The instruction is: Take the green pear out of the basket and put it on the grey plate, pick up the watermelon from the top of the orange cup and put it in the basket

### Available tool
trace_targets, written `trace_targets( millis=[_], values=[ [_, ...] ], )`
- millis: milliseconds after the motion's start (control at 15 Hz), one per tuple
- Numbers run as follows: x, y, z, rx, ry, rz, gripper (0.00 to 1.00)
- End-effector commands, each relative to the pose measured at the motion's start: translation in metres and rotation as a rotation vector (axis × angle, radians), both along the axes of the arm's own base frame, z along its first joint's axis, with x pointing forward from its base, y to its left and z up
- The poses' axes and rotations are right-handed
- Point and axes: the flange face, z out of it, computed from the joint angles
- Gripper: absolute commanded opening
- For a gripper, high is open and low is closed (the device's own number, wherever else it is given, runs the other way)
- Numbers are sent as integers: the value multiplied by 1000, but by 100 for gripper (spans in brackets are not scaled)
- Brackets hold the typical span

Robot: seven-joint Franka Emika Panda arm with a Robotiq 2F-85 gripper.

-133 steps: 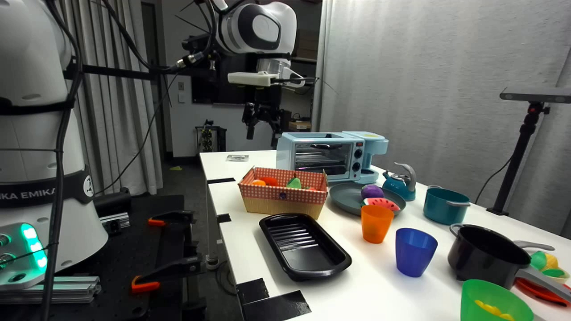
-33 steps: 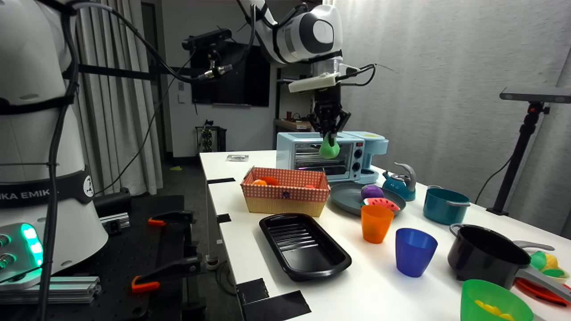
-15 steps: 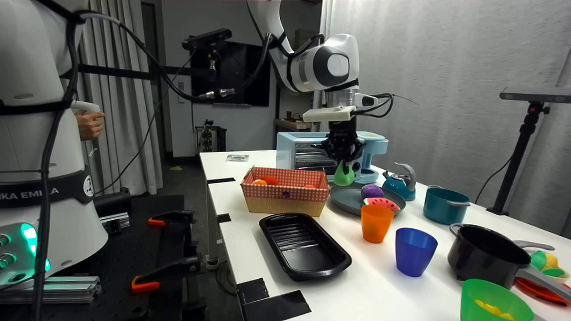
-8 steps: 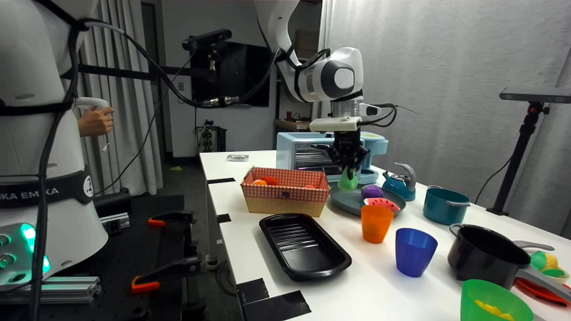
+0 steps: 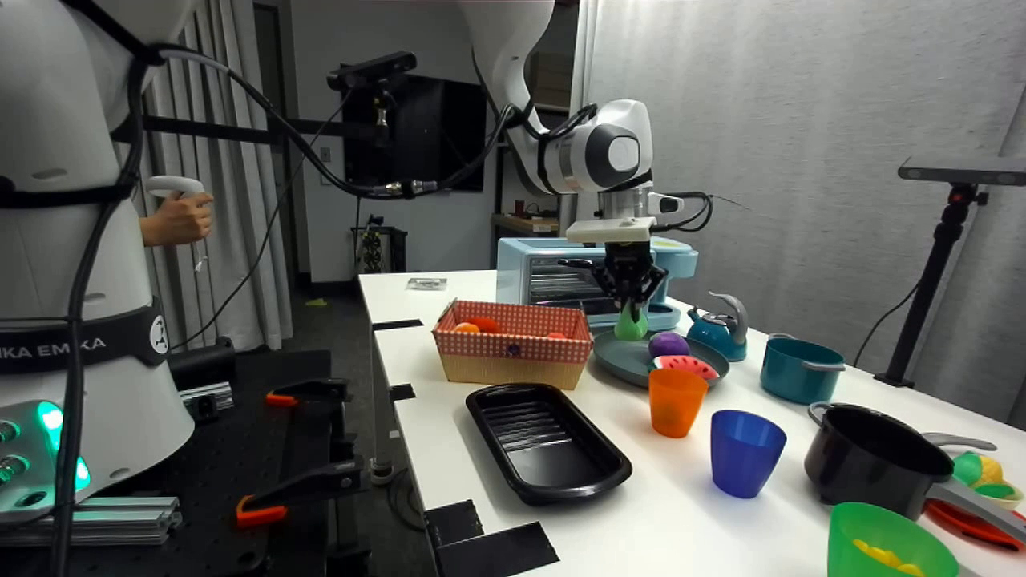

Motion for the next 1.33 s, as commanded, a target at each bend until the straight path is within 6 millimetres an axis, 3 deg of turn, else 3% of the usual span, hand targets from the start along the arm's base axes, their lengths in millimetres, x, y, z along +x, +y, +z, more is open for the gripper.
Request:
trace_targets(
  millis=[0, 67, 133, 200, 733, 1000, 1267],
  values=[
    [17, 4, -6, -17, -16, 33, 4],
    [18, 4, -7, -14, -14, 29, 4],
    [19, 3, -8, -14, -12, 29, 40],
    [20, 2, -9, -15, -11, 28, 40],
    [22, -3, -8, -13, -12, 17, 99],
    [27, -2, -7, -14, -24, 8, 100],
    [32, -13, -3, -10, -38, -12, 100]
  ],
)
